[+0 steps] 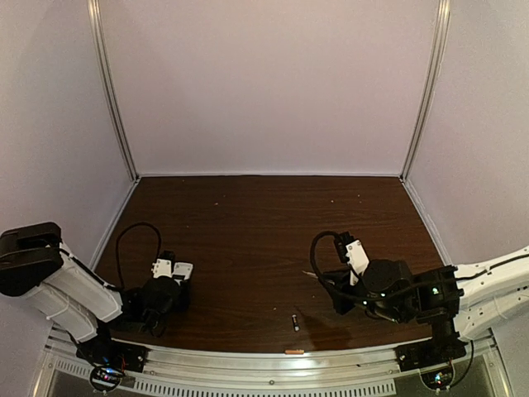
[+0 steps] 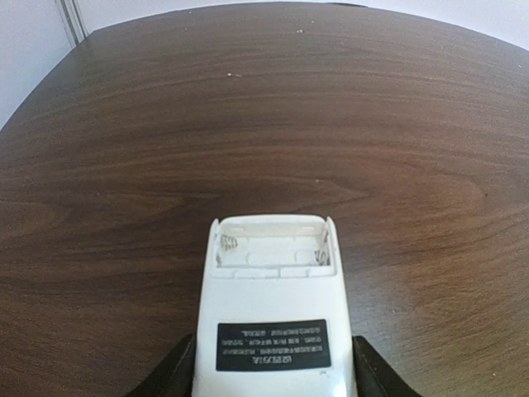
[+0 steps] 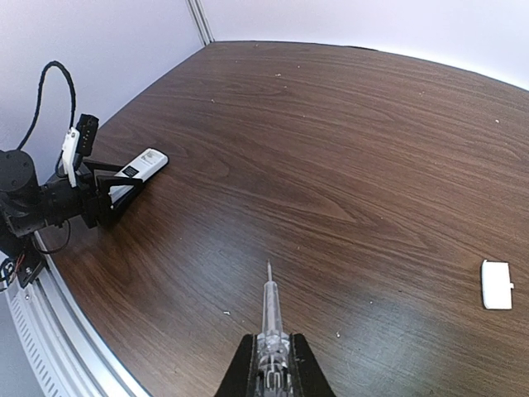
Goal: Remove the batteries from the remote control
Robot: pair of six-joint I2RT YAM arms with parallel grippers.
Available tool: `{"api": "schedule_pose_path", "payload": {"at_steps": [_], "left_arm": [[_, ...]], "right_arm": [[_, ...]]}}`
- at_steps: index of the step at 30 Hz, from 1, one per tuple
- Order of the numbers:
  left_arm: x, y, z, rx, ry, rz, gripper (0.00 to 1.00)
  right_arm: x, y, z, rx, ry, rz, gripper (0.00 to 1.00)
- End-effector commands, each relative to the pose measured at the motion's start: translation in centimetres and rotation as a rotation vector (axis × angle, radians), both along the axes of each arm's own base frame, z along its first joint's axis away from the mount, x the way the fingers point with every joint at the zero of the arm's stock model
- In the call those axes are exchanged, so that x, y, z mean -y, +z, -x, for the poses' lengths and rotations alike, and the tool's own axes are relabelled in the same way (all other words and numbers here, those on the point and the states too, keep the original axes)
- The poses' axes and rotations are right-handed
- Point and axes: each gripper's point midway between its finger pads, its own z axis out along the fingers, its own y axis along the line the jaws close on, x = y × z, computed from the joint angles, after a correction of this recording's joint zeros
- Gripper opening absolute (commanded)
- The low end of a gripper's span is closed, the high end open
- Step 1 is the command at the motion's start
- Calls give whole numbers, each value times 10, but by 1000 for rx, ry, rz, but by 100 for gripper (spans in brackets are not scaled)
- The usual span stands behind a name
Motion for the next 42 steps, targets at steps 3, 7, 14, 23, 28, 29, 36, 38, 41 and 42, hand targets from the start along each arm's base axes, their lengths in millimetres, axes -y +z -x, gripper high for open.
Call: {"api": "schedule_pose_path", "payload": {"at_steps": [3,7,14,23,28,29,36,38,41,42], "left_arm": [[6,-8,6,-19,4,44,0],[9,-9,8,-23,-9,47,17],[16,-5,13,-6,-55,34,48],[20,10,17,12,-103,57,89],[23,29,19,36,-149,60,94],[24,35,20,49,-158,66,94],[50,93,32,236,-380,168,87],[57,106,36,281,-441,172,86],[71,123,43,345,-543,165,83],[76,128,46,365,-580,166,82]], "right_arm": [[5,0,3,9,-21,-7,0],[4,1,4,9,-17,-11,0],[4,0,6,8,-12,-13,0],[4,1,6,9,-13,-13,0],[3,3,7,11,-5,-17,0],[2,4,7,11,0,-19,0],[-6,5,15,5,69,-27,0],[-10,5,19,-9,104,-36,0],[-19,4,26,-44,176,-51,0],[-21,2,28,-60,198,-50,0]]}}
